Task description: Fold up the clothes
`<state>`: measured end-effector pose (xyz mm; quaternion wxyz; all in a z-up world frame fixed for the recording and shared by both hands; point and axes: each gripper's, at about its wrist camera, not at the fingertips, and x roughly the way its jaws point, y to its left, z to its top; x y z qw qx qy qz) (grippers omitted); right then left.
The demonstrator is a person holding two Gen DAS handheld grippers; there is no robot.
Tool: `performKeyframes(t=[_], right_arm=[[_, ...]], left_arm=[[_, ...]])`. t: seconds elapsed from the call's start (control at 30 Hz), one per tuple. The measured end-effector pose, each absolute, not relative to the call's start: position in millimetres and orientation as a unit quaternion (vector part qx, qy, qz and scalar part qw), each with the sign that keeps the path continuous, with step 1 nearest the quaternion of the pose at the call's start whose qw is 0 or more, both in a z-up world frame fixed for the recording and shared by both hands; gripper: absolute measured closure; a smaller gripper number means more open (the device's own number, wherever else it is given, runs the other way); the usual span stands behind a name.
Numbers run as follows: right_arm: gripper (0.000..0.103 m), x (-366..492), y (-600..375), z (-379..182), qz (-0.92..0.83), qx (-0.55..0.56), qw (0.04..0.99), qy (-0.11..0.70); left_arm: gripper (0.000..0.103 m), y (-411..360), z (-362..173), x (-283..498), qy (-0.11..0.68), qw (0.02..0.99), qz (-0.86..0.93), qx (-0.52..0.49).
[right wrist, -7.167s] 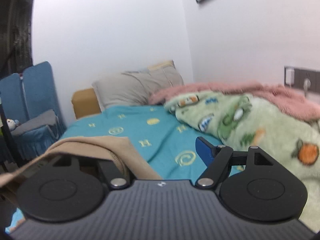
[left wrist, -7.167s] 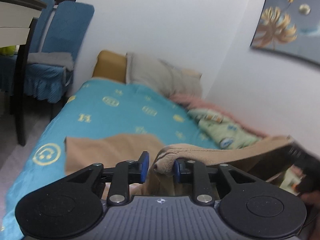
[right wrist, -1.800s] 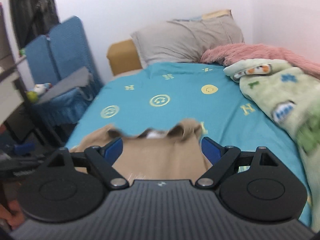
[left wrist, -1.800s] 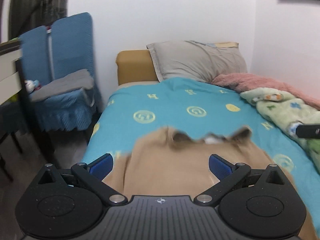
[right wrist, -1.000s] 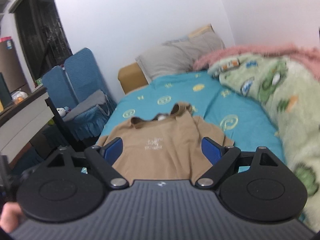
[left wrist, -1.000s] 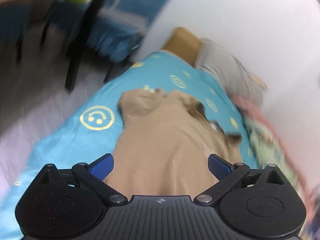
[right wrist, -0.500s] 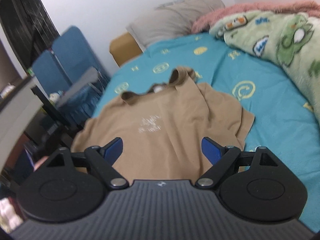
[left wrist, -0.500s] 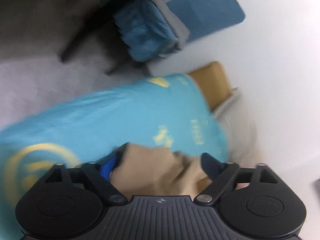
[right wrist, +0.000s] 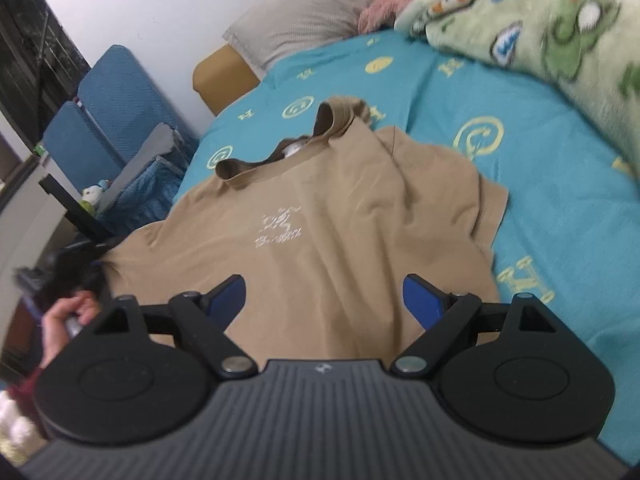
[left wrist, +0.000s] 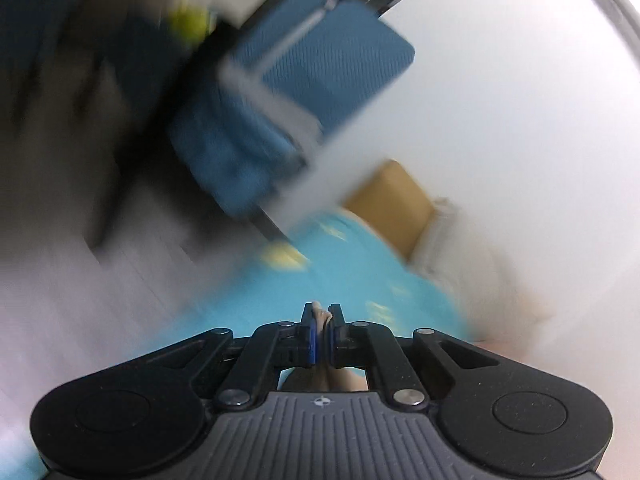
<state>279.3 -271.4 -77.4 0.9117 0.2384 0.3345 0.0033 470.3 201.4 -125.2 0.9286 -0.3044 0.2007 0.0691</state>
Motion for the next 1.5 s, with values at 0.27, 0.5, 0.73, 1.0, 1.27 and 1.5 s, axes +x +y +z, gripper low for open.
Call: performKeyframes(t=[0.27,0.5,0.73,1.0,1.27,1.5], right_arm=[[0.016,273,-265,-65,-0.007,0.187,0.934,0.305],[0.016,265,-267,-52,-0.003,0.188,0.938,0.290],[0.016,236,-268,-33,0.001,0.179,0.944,0.277],[0.016,189,-277,-18,-0.003,0.172,0.947,0.270],[0.016,181,-287,-19,-0.033,0.176,0.947,0.268],[0.016,181,-273,-25,-0.019,0.149,0.947,0.283]], left_arm=[[0.049,188,-116,442,0.285,0.930,0.129,-0.192],[0.038,150,-97,327,0.442,0.879,0.036,-0.173],[0.037,104,-97,198,0.604,0.784,-0.035,-0.139],[0.037,93,-94,146,0.654,0.747,-0.019,-0.119],[0.039,117,-73,114,0.647,0.740,0.056,-0.176],[0.057,83,-72,104,0.640,0.747,0.007,-0.180]])
